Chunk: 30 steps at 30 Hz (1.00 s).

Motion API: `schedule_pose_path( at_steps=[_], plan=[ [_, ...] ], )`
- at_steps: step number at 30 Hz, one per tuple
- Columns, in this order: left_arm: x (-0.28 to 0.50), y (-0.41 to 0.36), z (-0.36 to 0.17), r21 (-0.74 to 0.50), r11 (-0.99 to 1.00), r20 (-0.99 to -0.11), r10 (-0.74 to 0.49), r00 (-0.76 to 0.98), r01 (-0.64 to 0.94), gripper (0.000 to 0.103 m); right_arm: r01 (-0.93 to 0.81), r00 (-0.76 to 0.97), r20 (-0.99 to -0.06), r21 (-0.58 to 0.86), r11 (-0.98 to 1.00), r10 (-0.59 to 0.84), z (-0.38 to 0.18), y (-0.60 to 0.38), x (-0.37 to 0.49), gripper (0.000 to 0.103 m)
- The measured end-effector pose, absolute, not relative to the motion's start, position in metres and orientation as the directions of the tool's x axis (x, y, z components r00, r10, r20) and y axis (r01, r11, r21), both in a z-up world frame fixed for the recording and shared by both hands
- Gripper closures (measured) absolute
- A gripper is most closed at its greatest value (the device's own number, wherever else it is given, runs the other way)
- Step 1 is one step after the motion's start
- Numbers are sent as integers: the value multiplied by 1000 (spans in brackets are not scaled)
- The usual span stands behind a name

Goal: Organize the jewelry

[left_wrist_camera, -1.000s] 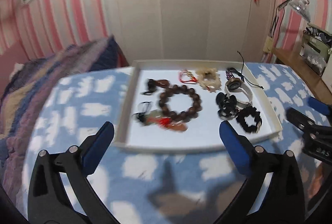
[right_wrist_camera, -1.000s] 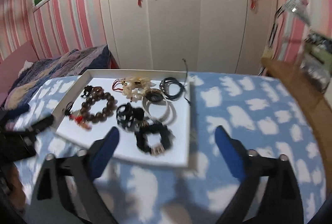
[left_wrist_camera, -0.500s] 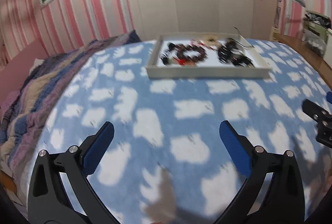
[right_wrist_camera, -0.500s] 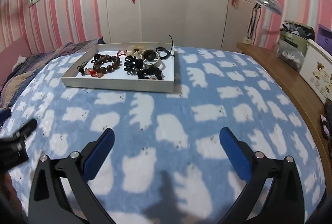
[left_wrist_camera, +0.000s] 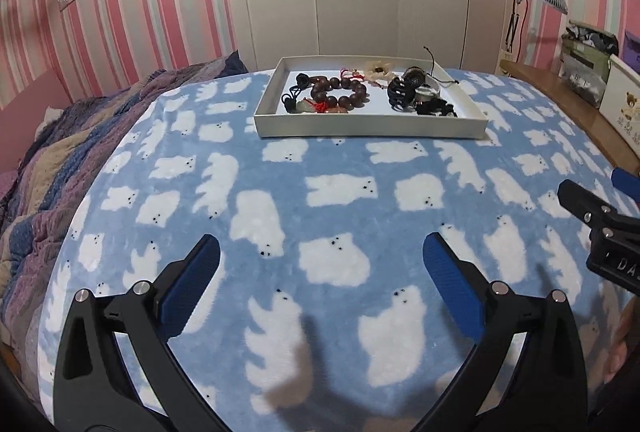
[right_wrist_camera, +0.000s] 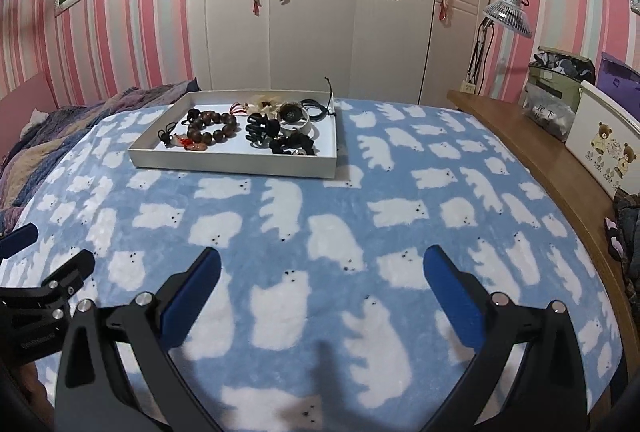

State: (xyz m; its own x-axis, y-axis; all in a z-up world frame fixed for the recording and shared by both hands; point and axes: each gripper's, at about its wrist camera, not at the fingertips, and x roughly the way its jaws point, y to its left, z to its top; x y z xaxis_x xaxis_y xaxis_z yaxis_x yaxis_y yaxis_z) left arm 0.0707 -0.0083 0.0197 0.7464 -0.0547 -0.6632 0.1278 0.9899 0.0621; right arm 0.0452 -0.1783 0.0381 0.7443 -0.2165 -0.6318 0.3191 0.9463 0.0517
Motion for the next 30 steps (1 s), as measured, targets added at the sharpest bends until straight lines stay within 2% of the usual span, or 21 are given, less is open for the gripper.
schedule_pose_path(
  at_steps=[7,30],
  plan=[
    [69,-1,29,38,994,-631,-52,774,98,3,312,740,-643,71,947,-196,35,-179,48,2],
    [72,-2,29,42,994,-638,-47,768,96,3,323,747,-632,75,943,-206,38,-181,48,2]
  ],
)
